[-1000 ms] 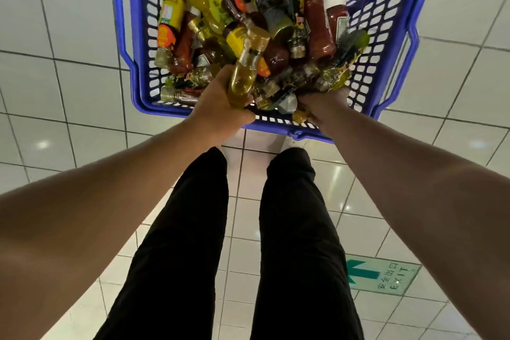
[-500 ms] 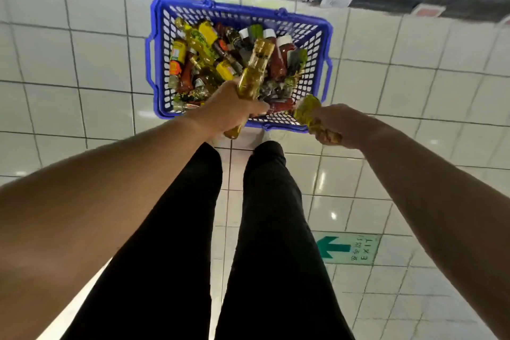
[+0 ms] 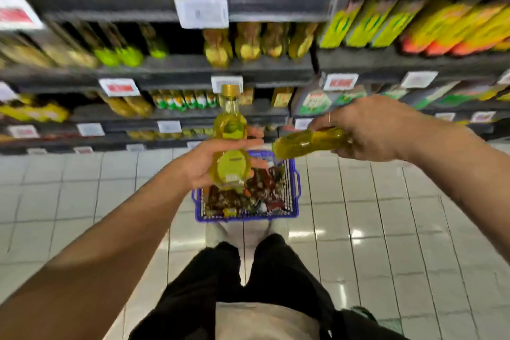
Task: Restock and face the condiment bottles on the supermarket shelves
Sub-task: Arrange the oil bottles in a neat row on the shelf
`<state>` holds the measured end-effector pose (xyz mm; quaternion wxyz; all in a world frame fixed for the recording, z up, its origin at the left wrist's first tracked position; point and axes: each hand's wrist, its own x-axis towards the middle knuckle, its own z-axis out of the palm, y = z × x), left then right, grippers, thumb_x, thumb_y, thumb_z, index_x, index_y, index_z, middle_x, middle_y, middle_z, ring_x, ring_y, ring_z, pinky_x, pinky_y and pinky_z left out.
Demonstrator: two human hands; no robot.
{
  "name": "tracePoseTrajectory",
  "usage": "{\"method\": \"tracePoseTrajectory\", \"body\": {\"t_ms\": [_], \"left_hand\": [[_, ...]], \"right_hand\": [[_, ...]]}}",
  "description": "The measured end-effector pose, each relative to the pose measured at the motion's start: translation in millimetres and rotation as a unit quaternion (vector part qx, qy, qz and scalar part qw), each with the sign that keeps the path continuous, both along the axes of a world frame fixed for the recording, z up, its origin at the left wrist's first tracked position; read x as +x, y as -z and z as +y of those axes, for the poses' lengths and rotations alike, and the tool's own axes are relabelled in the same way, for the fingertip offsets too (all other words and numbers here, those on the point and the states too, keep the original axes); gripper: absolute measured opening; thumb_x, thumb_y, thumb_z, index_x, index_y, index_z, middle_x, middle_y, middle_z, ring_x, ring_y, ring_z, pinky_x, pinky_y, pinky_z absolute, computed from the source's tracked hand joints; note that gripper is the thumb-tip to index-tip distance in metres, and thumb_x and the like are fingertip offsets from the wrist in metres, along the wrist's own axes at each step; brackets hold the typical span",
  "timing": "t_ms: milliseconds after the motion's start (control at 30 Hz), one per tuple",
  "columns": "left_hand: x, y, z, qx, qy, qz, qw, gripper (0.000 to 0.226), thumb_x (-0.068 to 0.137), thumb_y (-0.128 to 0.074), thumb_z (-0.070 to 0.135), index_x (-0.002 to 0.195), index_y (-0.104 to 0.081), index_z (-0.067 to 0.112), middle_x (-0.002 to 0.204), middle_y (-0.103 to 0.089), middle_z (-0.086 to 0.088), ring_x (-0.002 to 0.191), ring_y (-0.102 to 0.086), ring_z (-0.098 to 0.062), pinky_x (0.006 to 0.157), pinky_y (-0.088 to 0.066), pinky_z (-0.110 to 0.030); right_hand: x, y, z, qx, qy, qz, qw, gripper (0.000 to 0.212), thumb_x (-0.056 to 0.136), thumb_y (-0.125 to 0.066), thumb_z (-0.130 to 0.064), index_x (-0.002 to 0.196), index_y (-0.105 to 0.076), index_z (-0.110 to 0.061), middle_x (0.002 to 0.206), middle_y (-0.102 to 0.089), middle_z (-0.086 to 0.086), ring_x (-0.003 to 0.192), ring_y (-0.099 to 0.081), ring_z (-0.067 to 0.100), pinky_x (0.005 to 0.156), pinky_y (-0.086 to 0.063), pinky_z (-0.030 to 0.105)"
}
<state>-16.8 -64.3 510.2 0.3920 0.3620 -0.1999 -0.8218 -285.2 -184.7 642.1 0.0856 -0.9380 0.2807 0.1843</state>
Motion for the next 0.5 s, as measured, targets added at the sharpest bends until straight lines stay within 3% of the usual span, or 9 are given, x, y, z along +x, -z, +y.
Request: {"method": "tracePoseTrajectory", "body": {"t_ms": [167,333,400,500], "left_hand": [[20,-79,3,-0.089,0.082,0.11,0.987,0.066,0.081,-0.079,0.028,0.14,-0.057,0.01,0.14,-0.058,-0.017,0.106,-0.067,-0.042,0.087,-0.055,-0.048],[24,-130,3,-0.153,0.13,0.186,0.962,0.062,0.085,-0.074,0.024,0.14,-0.051,0.008,0.118,-0.065,-0.025,0.1,-0.067,-0.042,0.086,-0.055,-0.047],[25,-144,1,-0.181,0.135,0.175,0.958,0.06,0.084,-0.073,0.022,0.137,-0.052,0.007,0.111,-0.066,-0.025,0.096,-0.066,-0.041,0.085,-0.053,-0.046],[22,-158,-2,-0.221,0.127,0.148,0.955,0.057,0.083,-0.077,0.025,0.133,-0.054,0.01,0.104,-0.065,-0.025,0.094,-0.064,-0.036,0.087,-0.048,-0.046]], "right_hand": [[28,-98,-2,-0.099,-0.189,-0.082,0.974,0.046,0.086,-0.071,-0.034,0.13,-0.06,-0.04,0.115,-0.073,-0.011,0.094,-0.068,0.023,0.062,-0.056,0.036],[60,-157,0,-0.168,-0.334,-0.104,0.922,0.034,0.105,-0.037,-0.025,0.128,-0.062,-0.021,0.131,-0.067,-0.005,0.091,-0.063,0.028,0.071,-0.056,0.04],[68,-177,2,-0.182,-0.346,-0.116,0.913,0.034,0.107,-0.04,-0.025,0.129,-0.064,-0.016,0.128,-0.069,0.0,0.092,-0.064,0.029,0.07,-0.057,0.042],[61,-200,-5,-0.202,-0.26,-0.157,0.931,0.045,0.098,-0.062,-0.037,0.138,-0.06,-0.017,0.128,-0.066,0.006,0.106,-0.064,0.033,0.078,-0.057,0.045]]}}
